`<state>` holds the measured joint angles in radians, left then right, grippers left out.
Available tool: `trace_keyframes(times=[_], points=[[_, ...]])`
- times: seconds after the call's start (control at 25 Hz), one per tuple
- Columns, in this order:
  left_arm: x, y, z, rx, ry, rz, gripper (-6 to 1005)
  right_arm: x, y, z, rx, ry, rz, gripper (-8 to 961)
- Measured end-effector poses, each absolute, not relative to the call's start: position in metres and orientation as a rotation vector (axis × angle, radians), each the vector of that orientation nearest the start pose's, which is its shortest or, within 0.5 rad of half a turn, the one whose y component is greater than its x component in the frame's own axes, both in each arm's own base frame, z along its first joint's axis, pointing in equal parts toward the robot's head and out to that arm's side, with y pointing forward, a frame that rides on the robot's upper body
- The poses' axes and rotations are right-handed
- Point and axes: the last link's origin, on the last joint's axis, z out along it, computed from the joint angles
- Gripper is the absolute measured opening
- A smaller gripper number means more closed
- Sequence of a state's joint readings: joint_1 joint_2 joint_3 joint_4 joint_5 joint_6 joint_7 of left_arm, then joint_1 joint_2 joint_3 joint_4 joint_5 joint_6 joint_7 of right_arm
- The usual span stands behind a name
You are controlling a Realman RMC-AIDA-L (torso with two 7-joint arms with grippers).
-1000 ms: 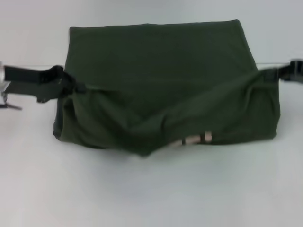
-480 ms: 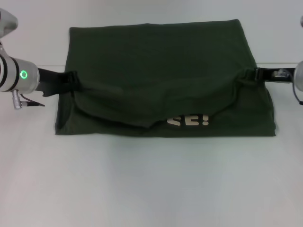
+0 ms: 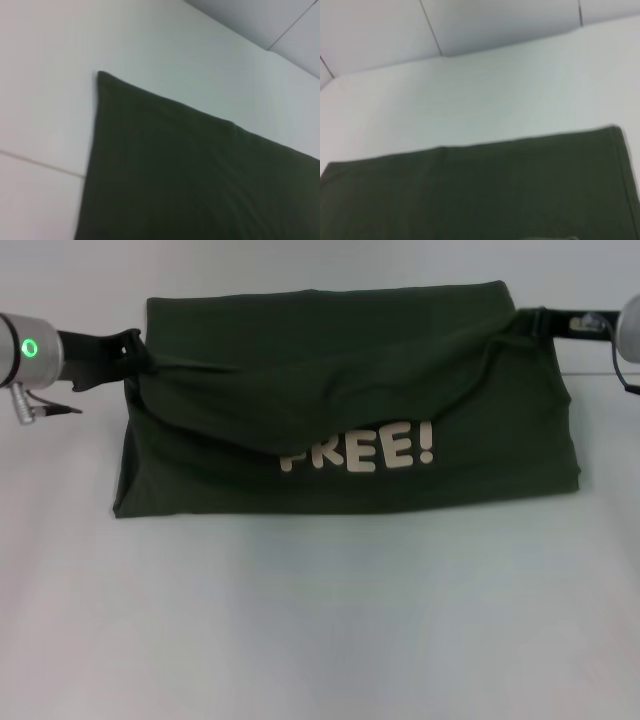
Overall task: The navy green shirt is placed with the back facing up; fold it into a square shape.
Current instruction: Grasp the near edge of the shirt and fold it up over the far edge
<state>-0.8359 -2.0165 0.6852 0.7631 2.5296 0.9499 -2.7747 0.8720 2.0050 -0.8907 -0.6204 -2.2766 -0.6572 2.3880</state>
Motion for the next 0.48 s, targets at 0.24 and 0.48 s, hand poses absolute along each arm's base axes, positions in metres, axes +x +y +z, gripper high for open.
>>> trace_keyframes(times=[0.24,0.48], points=[[-0.232,0.478,0.053,-1.776,-1.573,-0.435,39,0.21,0.503,0.037,-1.919,1.136,0.385,35],[-0.231,0.48,0.048,-1.784,-1.546,-0.419,60,0.211,0.504,0.032,-1.917,1.12,0.357,36]])
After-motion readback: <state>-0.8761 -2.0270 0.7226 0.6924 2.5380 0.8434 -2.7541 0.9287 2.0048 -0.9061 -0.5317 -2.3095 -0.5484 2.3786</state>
